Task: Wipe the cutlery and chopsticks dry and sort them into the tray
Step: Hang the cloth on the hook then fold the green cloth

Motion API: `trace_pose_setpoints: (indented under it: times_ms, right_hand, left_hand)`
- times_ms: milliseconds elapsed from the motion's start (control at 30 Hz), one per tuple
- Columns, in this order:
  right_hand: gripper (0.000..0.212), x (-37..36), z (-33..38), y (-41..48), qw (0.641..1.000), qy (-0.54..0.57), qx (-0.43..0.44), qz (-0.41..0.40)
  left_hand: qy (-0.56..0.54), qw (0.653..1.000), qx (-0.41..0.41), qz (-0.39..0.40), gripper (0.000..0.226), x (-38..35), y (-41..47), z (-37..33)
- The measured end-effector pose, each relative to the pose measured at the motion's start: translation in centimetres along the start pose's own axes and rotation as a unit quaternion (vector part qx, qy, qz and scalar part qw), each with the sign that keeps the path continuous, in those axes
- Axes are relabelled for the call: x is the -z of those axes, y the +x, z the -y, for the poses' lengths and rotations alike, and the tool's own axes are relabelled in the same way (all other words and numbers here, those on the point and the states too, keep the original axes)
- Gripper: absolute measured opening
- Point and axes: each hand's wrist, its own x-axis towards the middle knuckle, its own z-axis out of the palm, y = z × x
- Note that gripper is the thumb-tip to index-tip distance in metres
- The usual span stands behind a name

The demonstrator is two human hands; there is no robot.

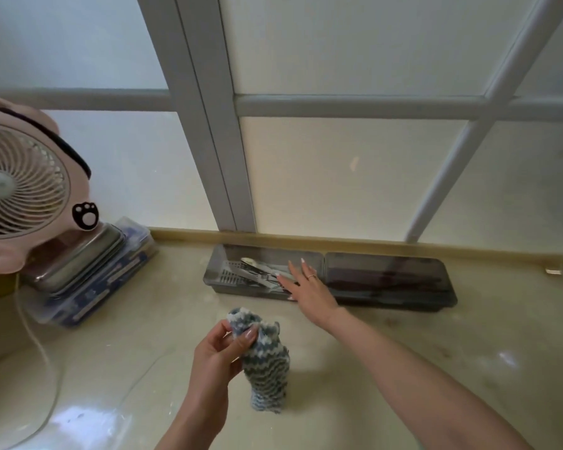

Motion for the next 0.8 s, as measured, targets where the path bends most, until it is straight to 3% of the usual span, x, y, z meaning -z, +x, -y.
trace_pose_setpoints:
  times_ms: [100, 233, 300, 333, 367, 433, 467, 500, 533, 600, 667, 733, 800]
  right_hand:
    - [0.073, 0.4, -0.6, 0.2, 0.999, -0.023, 0.025, 0.002]
    - [0.063, 1.1, -0.4, 0.0, 1.000, -0.006, 0.014, 0.010]
    - [0.059, 2.4, 1.2, -0.6, 0.995, 0.098, -0.009, -0.001]
    - [0.056, 3.7, 2.6, -1.3, 0.976, 0.213, -0.043, -0.018]
    - [0.050, 5.3, 4.2, -2.1, 0.934, 0.350, -0.070, -0.027]
    - [0.047, 8.6, 6.8, -4.0, 0.806, 0.587, -0.073, 0.038]
    - [0.053, 9.7, 7.5, -4.9, 0.755, 0.649, -0.057, 0.081]
    - [0.057, 10.5, 7.8, -5.8, 0.729, 0.676, -0.037, 0.103]
    - [0.057, 11.3, 7.9, -6.5, 0.729, 0.676, -0.016, 0.106]
    - [0.047, 12.6, 8.1, -7.3, 0.772, 0.631, -0.010, 0.070]
    - [0.032, 14.1, 8.0, -7.7, 0.811, 0.585, -0.032, -0.018]
    - [0.014, 16.0, 8.0, -8.3, 0.796, 0.592, -0.040, -0.116]
    - [0.018, 18.6, 7.7, -9.3, 0.755, 0.625, -0.029, -0.196]
  left_hand:
    - [0.004, 1.000, -0.001, 0.011, 0.031, 0.4, -0.1, 0.0]
    - [0.023, 0.999, -0.005, 0.033, 0.032, 0.6, -0.1, -0.5]
    - [0.034, 0.998, -0.014, 0.051, 0.035, 0.7, 0.2, -1.0]
    - [0.038, 0.997, -0.019, 0.061, 0.037, 0.7, 0.3, -1.5]
    - [0.042, 0.997, -0.021, 0.069, 0.036, 0.6, 0.5, -2.0]
    - [0.048, 0.996, -0.020, 0.069, 0.035, 0.3, 1.2, -3.1]
    - [0.048, 0.996, -0.020, 0.070, 0.038, 0.2, 1.5, -3.9]
    - [0.052, 0.996, -0.021, 0.075, 0.042, 0.0, 1.9, -4.7]
    - [0.059, 0.994, -0.023, 0.087, 0.047, -0.3, 2.1, -5.5]
    - [0.089, 0.988, -0.037, 0.117, 0.049, -0.9, 2.3, -7.0]
    - [0.132, 0.980, -0.081, 0.128, 0.035, -1.2, 2.2, -8.1]
    - [0.153, 0.974, -0.117, 0.123, 0.020, -1.3, 2.3, -8.8]
    - [0.171, 0.969, -0.138, 0.111, 0.015, -1.0, 2.8, -9.7]
